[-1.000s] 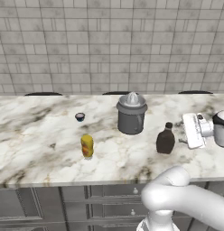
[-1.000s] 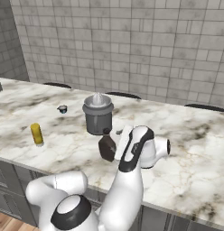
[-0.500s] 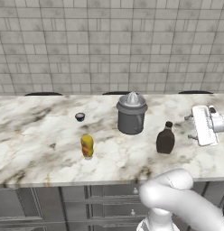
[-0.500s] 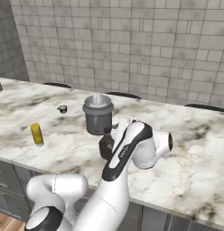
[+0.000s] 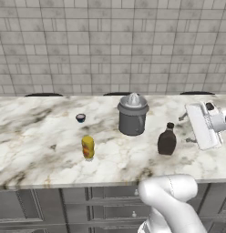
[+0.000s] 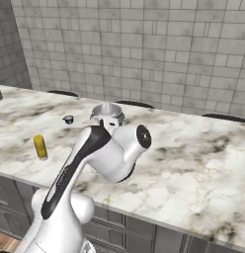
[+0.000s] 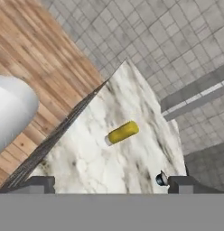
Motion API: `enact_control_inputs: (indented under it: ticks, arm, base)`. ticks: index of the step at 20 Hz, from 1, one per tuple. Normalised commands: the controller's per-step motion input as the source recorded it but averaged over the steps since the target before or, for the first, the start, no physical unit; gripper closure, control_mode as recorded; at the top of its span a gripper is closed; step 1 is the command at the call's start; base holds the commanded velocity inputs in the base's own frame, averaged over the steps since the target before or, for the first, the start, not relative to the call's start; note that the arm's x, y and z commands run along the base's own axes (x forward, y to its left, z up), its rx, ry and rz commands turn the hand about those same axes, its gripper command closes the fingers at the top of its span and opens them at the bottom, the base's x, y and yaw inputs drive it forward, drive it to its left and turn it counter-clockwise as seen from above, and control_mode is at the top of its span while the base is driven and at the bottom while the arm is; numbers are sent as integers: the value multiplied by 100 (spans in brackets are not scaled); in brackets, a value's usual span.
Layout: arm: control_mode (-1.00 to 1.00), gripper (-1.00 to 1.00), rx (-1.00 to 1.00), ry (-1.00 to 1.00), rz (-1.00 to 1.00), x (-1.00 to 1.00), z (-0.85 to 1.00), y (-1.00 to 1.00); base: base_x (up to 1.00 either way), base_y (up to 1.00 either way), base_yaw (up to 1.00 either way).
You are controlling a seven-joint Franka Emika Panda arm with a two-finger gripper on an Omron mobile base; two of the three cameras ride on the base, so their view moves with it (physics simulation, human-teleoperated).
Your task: Move the syrup bottle and mustard from the cabinet to the dining counter.
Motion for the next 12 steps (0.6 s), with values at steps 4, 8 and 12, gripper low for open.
enact_control_inputs:
  ticks: [4, 8, 12]
  arm:
    - [-100, -100, -34, -6, 0, -31, 48, 100]
    - [-100, -100, -31, 0, 1, -10, 34, 92]
    - [-100, -100, -28, 0, 2, -1, 28, 78]
  base:
    - [0, 0, 0]
    - [0, 0, 0]
    - [0, 0, 0]
